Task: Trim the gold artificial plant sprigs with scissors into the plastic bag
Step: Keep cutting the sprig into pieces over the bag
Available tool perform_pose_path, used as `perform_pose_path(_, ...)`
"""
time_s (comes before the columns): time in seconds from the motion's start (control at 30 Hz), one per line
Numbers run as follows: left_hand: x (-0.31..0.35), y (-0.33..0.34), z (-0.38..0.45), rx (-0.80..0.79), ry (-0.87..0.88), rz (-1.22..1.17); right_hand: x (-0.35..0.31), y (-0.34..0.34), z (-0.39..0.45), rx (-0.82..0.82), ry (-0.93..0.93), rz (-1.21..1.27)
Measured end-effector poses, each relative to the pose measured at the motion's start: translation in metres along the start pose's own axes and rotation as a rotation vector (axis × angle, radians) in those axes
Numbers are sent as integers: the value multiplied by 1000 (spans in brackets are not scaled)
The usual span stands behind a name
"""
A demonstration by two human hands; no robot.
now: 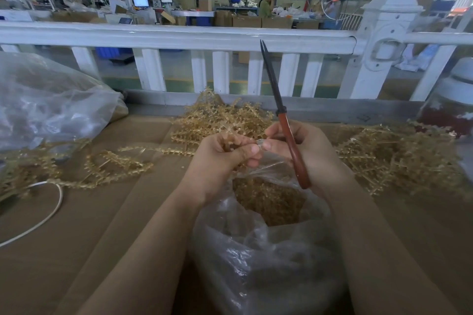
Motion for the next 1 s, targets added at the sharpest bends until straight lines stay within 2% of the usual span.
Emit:
perform_pose_path(0.23, -2, -1, 1, 1, -28, -22, 4, 2, 3, -6, -13, -113)
perform_pose_path(0.4, -1, -5, 2, 80, 6, -147, 7, 4, 2, 14, -24, -216)
perform_pose_path(0.63, 4, -11, 3, 134, 9, -254, 8, 2, -3, -140, -54, -556)
perform_pose_path(0.83, 2, -15, 4, 284, 46, -313, 11, 3, -4, -232, -70, -693)
perform_pose_path(1.0, 3, -16, 4, 300, 133, -298, 10, 4, -5, -271, -101, -805)
Point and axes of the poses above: each hand's wrist, its own z-axis towards the middle knuckle, its own y-axis out of the palm, x = y × z, the point moved 2 cm from there along z, towards the middle knuckle, and after that the axes turned 10 degrees about -y, right-handed, at the moved point
